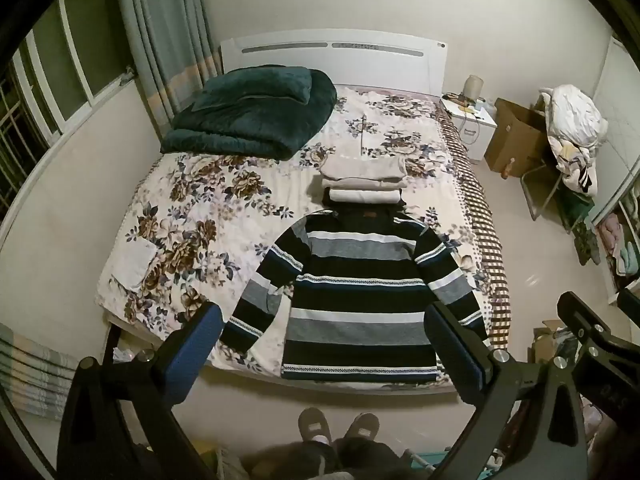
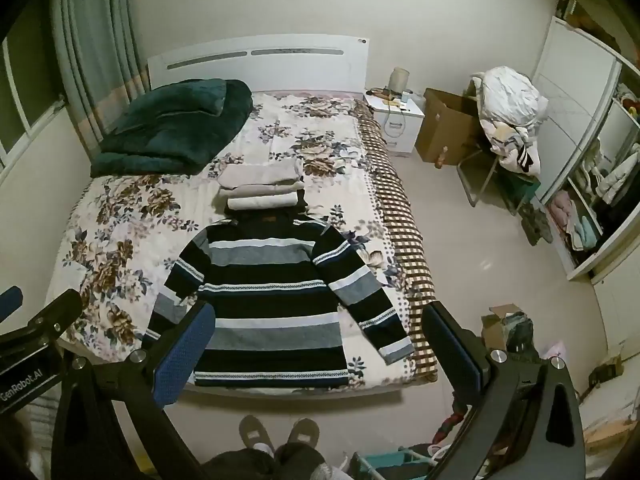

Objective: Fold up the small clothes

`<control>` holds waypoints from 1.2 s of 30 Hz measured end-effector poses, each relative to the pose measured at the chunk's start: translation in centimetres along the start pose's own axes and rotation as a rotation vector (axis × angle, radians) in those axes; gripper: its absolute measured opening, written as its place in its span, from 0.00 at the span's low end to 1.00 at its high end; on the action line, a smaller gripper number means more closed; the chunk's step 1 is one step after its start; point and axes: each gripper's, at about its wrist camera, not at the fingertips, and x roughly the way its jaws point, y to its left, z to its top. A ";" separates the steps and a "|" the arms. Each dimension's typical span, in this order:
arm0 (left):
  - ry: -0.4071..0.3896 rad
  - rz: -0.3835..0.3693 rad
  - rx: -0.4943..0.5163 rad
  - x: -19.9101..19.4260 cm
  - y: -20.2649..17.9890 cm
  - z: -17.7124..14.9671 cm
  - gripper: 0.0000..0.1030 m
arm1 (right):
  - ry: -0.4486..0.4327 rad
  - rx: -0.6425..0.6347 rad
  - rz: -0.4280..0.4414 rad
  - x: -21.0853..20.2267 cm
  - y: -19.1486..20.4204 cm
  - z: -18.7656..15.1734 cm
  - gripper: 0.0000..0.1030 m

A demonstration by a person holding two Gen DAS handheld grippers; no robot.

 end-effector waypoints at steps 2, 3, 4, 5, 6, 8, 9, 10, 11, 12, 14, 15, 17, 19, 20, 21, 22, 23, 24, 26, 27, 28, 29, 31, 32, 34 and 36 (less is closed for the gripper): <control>0.006 -0.015 -0.006 0.1 0.0 0.0 1.00 | -0.005 0.000 -0.002 0.0 0.0 0.0 1.00; 0.005 -0.015 -0.006 0.1 0.0 0.0 1.00 | -0.008 0.000 -0.001 0.0 0.0 0.0 1.00; 0.005 -0.016 -0.007 0.1 0.0 0.0 1.00 | -0.009 0.001 -0.002 0.0 0.0 0.0 1.00; 0.004 -0.019 -0.008 0.1 0.0 0.0 1.00 | -0.010 0.000 -0.002 0.0 0.0 0.0 1.00; 0.003 -0.019 -0.008 0.1 0.1 0.0 1.00 | -0.010 0.001 0.000 0.0 0.0 0.0 1.00; 0.002 -0.019 -0.008 0.1 0.0 0.0 1.00 | -0.011 0.002 0.000 0.0 0.0 0.0 1.00; 0.001 -0.019 -0.008 0.1 0.0 0.0 1.00 | -0.010 0.002 0.001 0.0 0.0 0.0 1.00; -0.001 -0.018 -0.009 0.0 0.1 0.0 1.00 | -0.011 0.002 0.001 0.0 0.0 0.0 1.00; -0.001 -0.018 -0.009 0.0 0.0 0.0 1.00 | -0.011 0.002 0.001 0.0 0.0 0.0 1.00; 0.000 -0.020 -0.009 0.0 0.1 0.0 1.00 | -0.011 0.003 0.001 0.0 0.0 0.0 1.00; 0.000 -0.019 -0.009 0.0 0.0 0.0 1.00 | -0.011 0.003 0.002 0.0 0.0 0.1 1.00; -0.001 -0.020 -0.008 0.1 0.0 0.0 1.00 | -0.012 0.002 0.002 -0.1 -0.1 0.1 1.00; 0.000 -0.023 -0.009 0.1 0.0 0.0 1.00 | -0.012 0.003 0.002 -0.1 -0.1 0.1 1.00; -0.002 -0.023 -0.009 0.1 0.0 0.0 1.00 | -0.013 0.003 0.002 -0.1 -0.1 0.2 1.00; -0.002 -0.024 -0.010 0.1 0.1 0.0 1.00 | -0.014 0.003 0.002 -0.1 -0.1 0.2 1.00; -0.001 -0.023 -0.011 0.1 0.1 0.0 1.00 | -0.014 0.003 0.002 -0.1 -0.1 0.2 1.00; -0.002 -0.024 -0.011 0.1 0.1 0.0 1.00 | -0.015 0.002 0.002 -0.1 -0.1 0.2 1.00; -0.002 -0.026 -0.010 0.1 0.1 0.0 1.00 | -0.015 0.002 0.002 -0.1 -0.1 0.3 1.00; -0.001 -0.026 -0.010 0.1 0.0 0.0 1.00 | -0.015 0.003 0.002 -0.1 -0.1 0.3 1.00; -0.003 -0.026 -0.010 0.1 0.1 0.0 1.00 | -0.016 0.002 0.002 -0.2 -0.2 0.3 1.00; -0.003 -0.026 -0.010 0.2 -0.3 0.3 1.00 | -0.016 0.003 0.004 -0.2 -0.2 0.3 1.00; -0.004 -0.026 -0.010 0.2 -0.6 0.6 1.00 | -0.016 0.003 0.004 -0.2 -0.2 0.4 1.00; -0.004 -0.026 -0.011 0.2 -0.6 0.6 1.00 | -0.017 0.002 0.003 -0.2 -0.2 0.4 1.00; -0.003 -0.026 -0.010 0.2 -0.8 0.8 1.00 | -0.016 0.002 0.003 -0.2 -0.2 0.4 1.00; -0.004 -0.026 -0.011 0.2 -0.7 0.7 1.00 | -0.017 0.003 0.004 -0.2 -0.2 0.4 1.00; -0.005 -0.028 -0.011 0.2 -0.6 0.6 1.00 | -0.018 0.002 0.003 -0.2 -0.2 0.5 1.00; -0.004 -0.028 -0.009 0.2 -0.8 0.8 1.00 | -0.018 0.003 0.003 -0.2 -0.3 0.5 1.00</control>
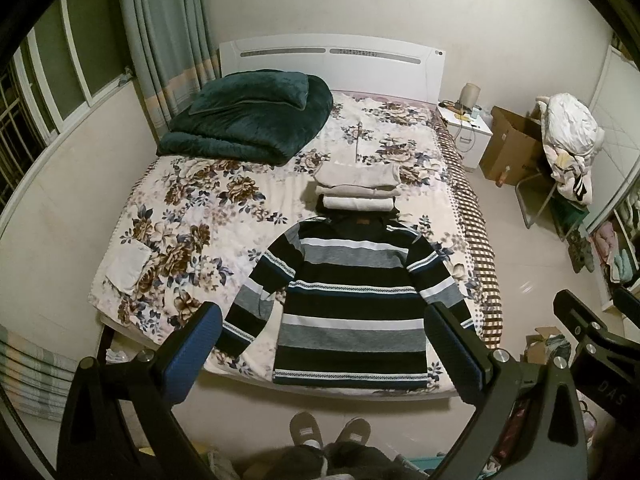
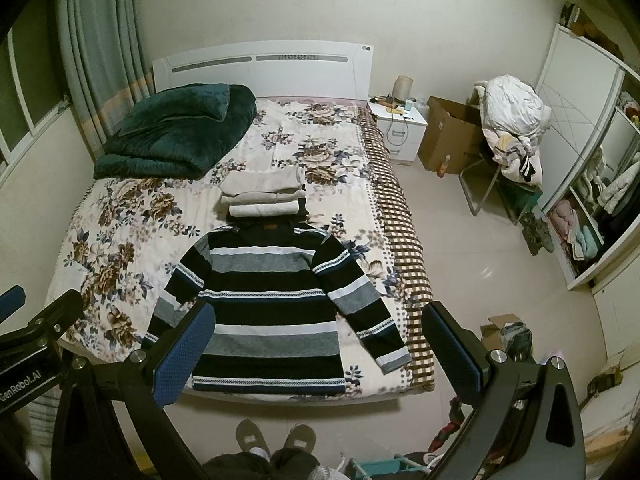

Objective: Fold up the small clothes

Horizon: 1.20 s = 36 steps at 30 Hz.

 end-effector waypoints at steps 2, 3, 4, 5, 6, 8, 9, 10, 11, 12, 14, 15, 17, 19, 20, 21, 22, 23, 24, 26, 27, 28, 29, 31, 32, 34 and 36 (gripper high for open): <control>-0.003 -0.001 -0.003 -0.1 0.2 -0.2 1.00 | -0.001 0.000 0.000 0.0 0.0 0.0 1.00; -0.003 -0.001 -0.003 0.0 0.1 -0.1 1.00 | -0.001 0.000 0.000 0.0 0.0 0.1 1.00; -0.003 -0.003 -0.003 -0.1 0.2 -0.2 1.00 | -0.001 -0.001 0.000 0.0 0.0 0.1 1.00; -0.003 -0.002 -0.003 -0.1 0.2 -0.2 1.00 | -0.001 0.000 0.001 0.0 -0.1 0.1 1.00; -0.004 -0.001 -0.003 0.0 0.2 -0.1 1.00 | -0.001 0.000 0.001 0.0 -0.1 0.1 1.00; -0.003 -0.004 -0.005 -0.1 0.3 -0.2 1.00 | -0.001 -0.002 0.000 -0.1 -0.1 0.1 1.00; -0.003 -0.003 -0.006 -0.1 0.2 -0.1 1.00 | -0.001 -0.001 0.001 -0.1 -0.1 0.2 1.00; -0.005 -0.001 -0.005 -0.1 0.3 -0.2 1.00 | -0.001 0.001 0.001 -0.1 -0.1 0.2 1.00; -0.004 -0.004 -0.004 -0.1 0.3 -0.2 1.00 | -0.002 0.000 0.000 -0.1 -0.1 0.2 1.00; -0.004 -0.004 -0.005 -0.1 0.2 -0.2 1.00 | -0.003 -0.001 0.000 -0.1 -0.1 0.2 1.00; -0.006 -0.003 -0.005 -0.1 0.3 -0.2 1.00 | -0.003 0.000 0.001 -0.1 -0.1 0.2 1.00; -0.005 -0.005 -0.005 -0.1 0.2 -0.2 1.00 | -0.003 0.000 0.000 -0.1 -0.1 0.3 1.00; -0.007 -0.004 -0.006 -0.1 0.3 -0.2 1.00 | -0.003 0.000 0.001 -0.1 -0.2 0.3 1.00; -0.005 -0.006 -0.007 -0.1 0.3 -0.2 1.00 | -0.003 0.000 0.000 -0.1 -0.2 0.3 1.00; -0.006 -0.006 -0.007 -0.1 0.3 -0.2 1.00 | -0.003 0.000 0.000 -0.1 -0.2 0.3 1.00; -0.006 -0.004 -0.006 -0.1 0.2 -0.2 1.00 | -0.004 0.000 0.000 -0.2 -0.3 0.3 1.00; -0.006 -0.006 -0.006 -0.1 0.3 -0.2 1.00 | -0.004 0.001 0.000 -0.2 -0.3 0.3 1.00; -0.006 -0.006 -0.008 -0.1 0.3 -0.2 1.00 | -0.005 0.000 0.000 -0.2 -0.3 0.3 1.00; -0.006 -0.006 -0.008 0.0 0.2 -0.1 1.00 | -0.004 0.000 0.000 -0.2 -0.3 0.3 1.00; -0.007 -0.007 -0.006 -0.1 0.3 -0.3 1.00 | -0.004 0.001 0.001 -0.2 -0.3 0.3 1.00; -0.007 -0.006 -0.007 -0.1 0.3 -0.2 1.00 | -0.005 0.000 0.001 -0.2 -0.3 0.3 1.00; -0.007 -0.007 -0.008 -0.1 0.4 -0.2 1.00 | -0.005 0.000 0.001 -0.2 -0.3 0.3 1.00; -0.006 -0.007 -0.009 -0.1 0.3 -0.2 1.00 | -0.005 0.000 0.001 -0.2 -0.3 0.3 1.00; -0.008 -0.006 -0.008 -0.1 0.4 -0.3 1.00 | -0.005 0.000 0.001 -0.2 -0.3 0.3 1.00; -0.008 -0.007 -0.008 -0.1 0.4 -0.3 1.00 | -0.006 0.001 0.001 -0.3 -0.3 0.3 1.00; -0.008 -0.006 -0.009 -0.1 0.4 -0.3 1.00 | -0.006 0.001 0.002 -0.3 -0.3 0.3 1.00; -0.008 -0.007 -0.010 0.0 0.3 -0.1 1.00 | -0.006 0.000 0.002 -0.3 -0.2 0.3 1.00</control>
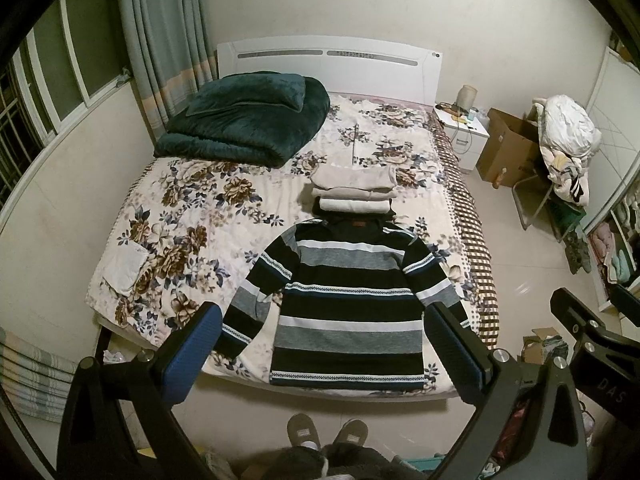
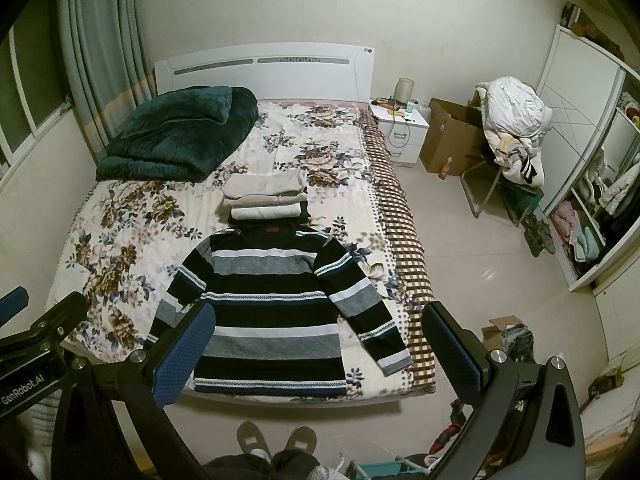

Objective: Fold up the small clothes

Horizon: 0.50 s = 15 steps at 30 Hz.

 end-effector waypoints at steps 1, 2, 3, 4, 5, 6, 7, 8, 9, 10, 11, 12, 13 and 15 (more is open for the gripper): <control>-0.001 0.000 0.000 0.0 0.0 0.0 1.00 | 0.000 0.000 0.000 0.0 0.0 0.0 1.00; -0.001 -0.001 0.002 -0.1 0.1 -0.1 1.00 | 0.000 0.001 0.000 0.0 0.0 0.0 1.00; 0.000 -0.001 0.002 0.0 0.1 -0.1 1.00 | 0.000 0.000 0.001 -0.1 0.1 0.0 1.00; 0.000 -0.002 0.000 -0.1 0.1 -0.1 1.00 | 0.000 0.000 0.001 -0.1 0.1 0.1 1.00; 0.000 -0.001 0.000 -0.1 0.1 -0.1 1.00 | -0.002 0.001 0.000 -0.1 0.1 0.0 1.00; -0.001 -0.002 0.001 0.0 0.1 -0.1 1.00 | -0.001 0.001 0.000 -0.1 0.1 0.1 1.00; -0.001 -0.002 0.000 -0.1 0.2 -0.1 1.00 | -0.001 0.001 0.000 -0.1 0.1 0.1 1.00; -0.001 -0.002 0.000 -0.1 0.1 -0.1 1.00 | -0.002 0.001 0.001 -0.2 0.1 0.1 1.00; -0.002 -0.002 -0.001 0.0 0.0 0.0 1.00 | -0.002 0.002 0.001 -0.2 0.1 0.1 1.00; -0.002 -0.003 0.000 -0.1 0.2 -0.2 1.00 | -0.002 0.002 0.001 -0.2 0.2 0.1 1.00; -0.002 -0.003 0.000 -0.1 0.2 -0.1 1.00 | -0.002 0.001 0.001 -0.2 0.2 0.1 1.00; -0.003 -0.002 0.002 0.0 0.0 0.0 1.00 | -0.002 0.002 0.001 -0.3 0.2 0.2 1.00; -0.002 -0.003 0.000 -0.1 0.2 -0.1 1.00 | -0.003 0.002 0.001 -0.3 0.2 0.2 1.00; -0.001 -0.004 -0.001 -0.1 0.1 -0.1 1.00 | -0.003 0.002 0.001 -0.3 0.2 0.2 1.00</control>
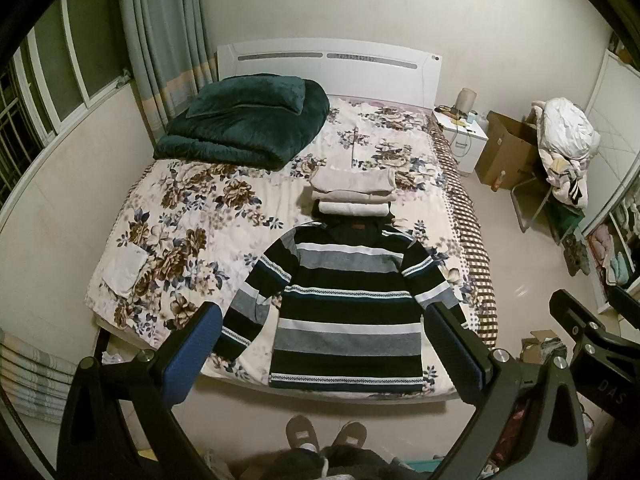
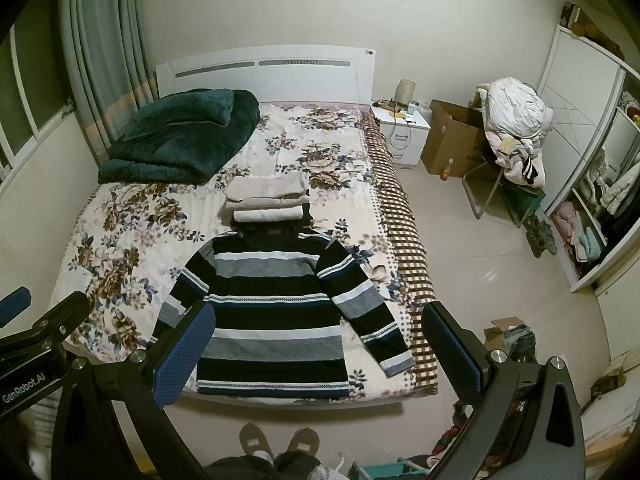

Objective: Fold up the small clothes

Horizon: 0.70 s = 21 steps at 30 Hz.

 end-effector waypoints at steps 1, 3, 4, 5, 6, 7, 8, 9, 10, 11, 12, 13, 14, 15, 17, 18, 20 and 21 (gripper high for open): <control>-0.001 0.001 0.001 0.0 0.0 -0.1 1.00 | 0.000 0.001 0.000 0.0 0.0 0.0 1.00; -0.003 0.001 0.002 0.0 0.0 0.1 1.00 | -0.001 0.001 0.001 -0.1 0.0 0.0 1.00; -0.003 0.001 0.000 0.0 0.1 -0.1 1.00 | -0.001 0.002 0.001 -0.1 0.0 0.0 1.00; -0.002 0.000 -0.001 0.0 0.0 0.0 1.00 | -0.002 0.002 0.001 -0.1 0.0 0.1 1.00; -0.002 0.000 -0.002 0.0 0.0 0.0 1.00 | -0.002 0.001 0.001 -0.1 0.0 0.1 1.00; -0.003 0.000 -0.001 0.0 0.1 -0.1 1.00 | -0.002 0.001 0.001 -0.1 0.1 0.1 1.00; -0.003 0.000 0.000 0.0 0.1 -0.1 1.00 | -0.002 0.001 0.002 -0.2 0.0 0.1 1.00; -0.002 0.000 0.001 0.0 -0.1 0.1 1.00 | -0.002 0.002 0.002 -0.2 0.0 0.1 1.00; -0.002 -0.002 -0.001 0.0 0.1 -0.1 1.00 | -0.002 0.001 0.001 -0.2 0.0 0.1 1.00; -0.002 -0.002 -0.001 0.0 0.0 0.0 1.00 | -0.002 0.002 0.003 -0.2 0.0 0.1 1.00; -0.003 -0.001 0.001 0.0 0.1 -0.1 1.00 | -0.002 0.004 0.004 -0.2 0.0 0.1 1.00; -0.002 -0.001 0.003 0.1 0.0 0.1 1.00 | -0.002 0.007 0.006 -0.2 0.0 0.1 1.00; -0.004 0.000 0.000 0.0 0.1 -0.1 1.00 | -0.001 0.013 0.007 0.0 0.0 0.1 1.00; -0.010 0.007 0.002 0.1 0.0 0.0 1.00 | 0.000 0.022 0.012 0.2 0.0 0.2 1.00; -0.040 0.030 0.003 0.0 -1.1 0.8 1.00 | 0.002 0.055 0.019 0.9 -0.1 0.3 1.00; -0.060 0.047 0.000 0.4 -1.2 1.0 1.00 | 0.007 0.064 0.021 1.2 -0.1 0.5 1.00; -0.106 0.069 0.004 1.6 -1.7 1.3 1.00 | 0.027 0.104 0.024 3.3 -0.2 0.6 1.00; -0.123 0.098 0.015 2.8 -2.1 1.5 1.00 | 0.042 0.129 0.015 5.0 -0.5 0.5 1.00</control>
